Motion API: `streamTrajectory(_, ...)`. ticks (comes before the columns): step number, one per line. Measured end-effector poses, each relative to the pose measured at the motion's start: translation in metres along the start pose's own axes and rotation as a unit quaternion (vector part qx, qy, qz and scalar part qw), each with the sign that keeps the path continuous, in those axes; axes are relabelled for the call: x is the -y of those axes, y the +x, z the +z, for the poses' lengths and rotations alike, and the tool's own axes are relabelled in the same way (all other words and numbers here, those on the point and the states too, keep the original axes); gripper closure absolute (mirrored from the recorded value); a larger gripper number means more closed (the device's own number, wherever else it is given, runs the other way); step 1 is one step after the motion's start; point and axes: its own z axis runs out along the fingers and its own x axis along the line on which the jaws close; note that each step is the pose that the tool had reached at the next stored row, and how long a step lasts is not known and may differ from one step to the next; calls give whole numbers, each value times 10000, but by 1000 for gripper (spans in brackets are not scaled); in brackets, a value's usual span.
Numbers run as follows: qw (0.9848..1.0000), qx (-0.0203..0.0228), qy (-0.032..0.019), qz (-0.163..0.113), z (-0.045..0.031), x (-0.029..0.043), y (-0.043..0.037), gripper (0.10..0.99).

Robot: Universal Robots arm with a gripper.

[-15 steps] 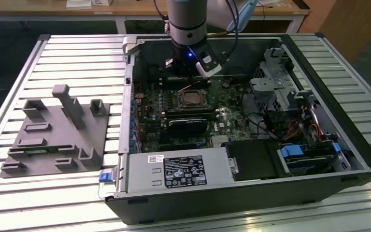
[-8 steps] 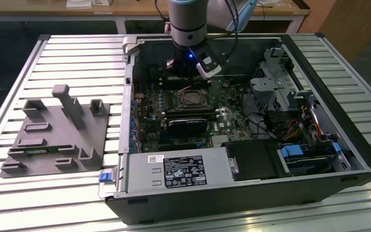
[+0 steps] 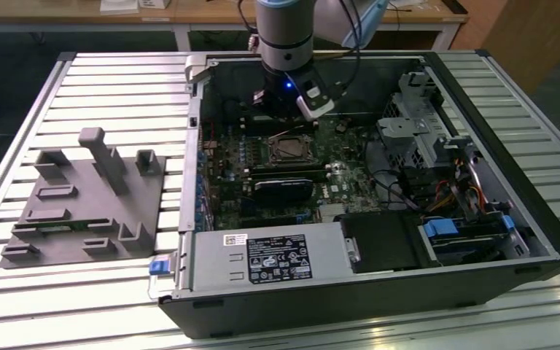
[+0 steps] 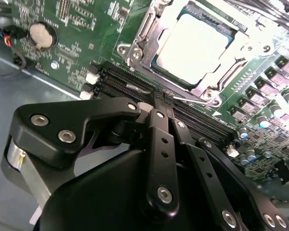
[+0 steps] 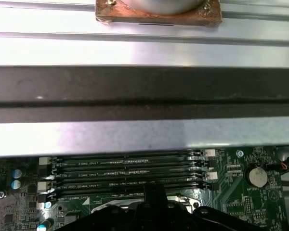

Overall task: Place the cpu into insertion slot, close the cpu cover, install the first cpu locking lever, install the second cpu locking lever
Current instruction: 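Install the first cpu locking lever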

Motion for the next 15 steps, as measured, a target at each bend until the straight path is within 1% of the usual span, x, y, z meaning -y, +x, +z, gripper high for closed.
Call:
streamTrajectory(1,10000,7,13,33,1,0,0,973)
streamTrajectory(5,10000,12,13,37,5,1,1,973)
streamTrajectory(10,10000,89,20,28,31,5,4,973)
streamTrajectory(13,9999,120,33,48,41,-1,8,973)
streamTrajectory(15,9998,140,44,111,48,-2,12,973)
